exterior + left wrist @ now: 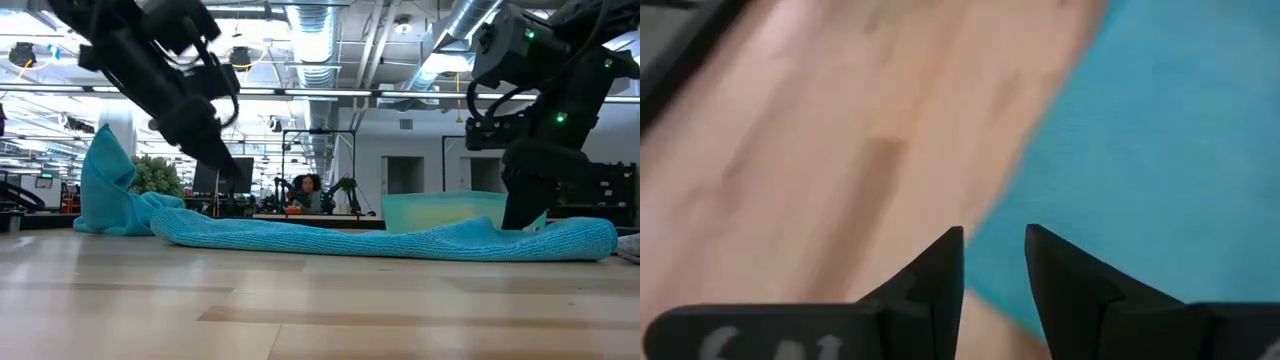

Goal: Fold microfiber towels
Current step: Fold the right blue towel

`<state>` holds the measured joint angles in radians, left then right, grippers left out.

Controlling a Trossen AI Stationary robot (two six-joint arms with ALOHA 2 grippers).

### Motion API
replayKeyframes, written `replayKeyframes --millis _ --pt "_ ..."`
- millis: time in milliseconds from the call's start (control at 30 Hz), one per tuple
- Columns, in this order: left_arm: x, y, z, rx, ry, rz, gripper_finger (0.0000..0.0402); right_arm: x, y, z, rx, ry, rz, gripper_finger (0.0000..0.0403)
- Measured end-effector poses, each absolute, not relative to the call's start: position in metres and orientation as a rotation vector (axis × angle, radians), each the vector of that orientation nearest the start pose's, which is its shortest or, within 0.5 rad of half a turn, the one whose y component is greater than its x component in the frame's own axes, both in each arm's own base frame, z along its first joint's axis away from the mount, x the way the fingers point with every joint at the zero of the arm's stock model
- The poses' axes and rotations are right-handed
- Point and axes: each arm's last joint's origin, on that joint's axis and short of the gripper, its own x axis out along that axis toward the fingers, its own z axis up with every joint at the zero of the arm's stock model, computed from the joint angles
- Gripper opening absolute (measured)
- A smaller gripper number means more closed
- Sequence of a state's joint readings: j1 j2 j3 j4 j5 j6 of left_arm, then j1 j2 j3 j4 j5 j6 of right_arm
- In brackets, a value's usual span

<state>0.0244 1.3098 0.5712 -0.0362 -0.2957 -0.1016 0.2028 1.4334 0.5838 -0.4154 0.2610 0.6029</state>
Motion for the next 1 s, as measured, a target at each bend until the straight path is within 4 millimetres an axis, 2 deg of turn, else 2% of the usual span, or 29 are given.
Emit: replayKeyframes --millis 200,500,633,833,1000 --pt "0.240 0.034 0.166 -0.024 0.686 0.255 0.0111 0.217 0.037 0.130 0.236 1.154 -0.412 0.0007" --pt "0.230 0.032 0.152 0.017 0.701 0.233 0.0113 0.217 0.037 0.130 0.235 1.154 -0.411 0.0009" --pt "0.234 0.032 0.149 0.037 0.671 0.220 0.0113 0.217 0.037 0.130 0.235 1.154 -0.411 0.0009" --pt "0.247 0.035 0.126 0.087 0.753 0.217 0.0113 0.217 0.037 0.130 0.239 1.151 -0.409 0.0009" --pt "0.255 0.037 0.120 0.105 0.771 0.218 0.0113 0.217 0.038 0.130 0.249 1.159 -0.396 0.0011"
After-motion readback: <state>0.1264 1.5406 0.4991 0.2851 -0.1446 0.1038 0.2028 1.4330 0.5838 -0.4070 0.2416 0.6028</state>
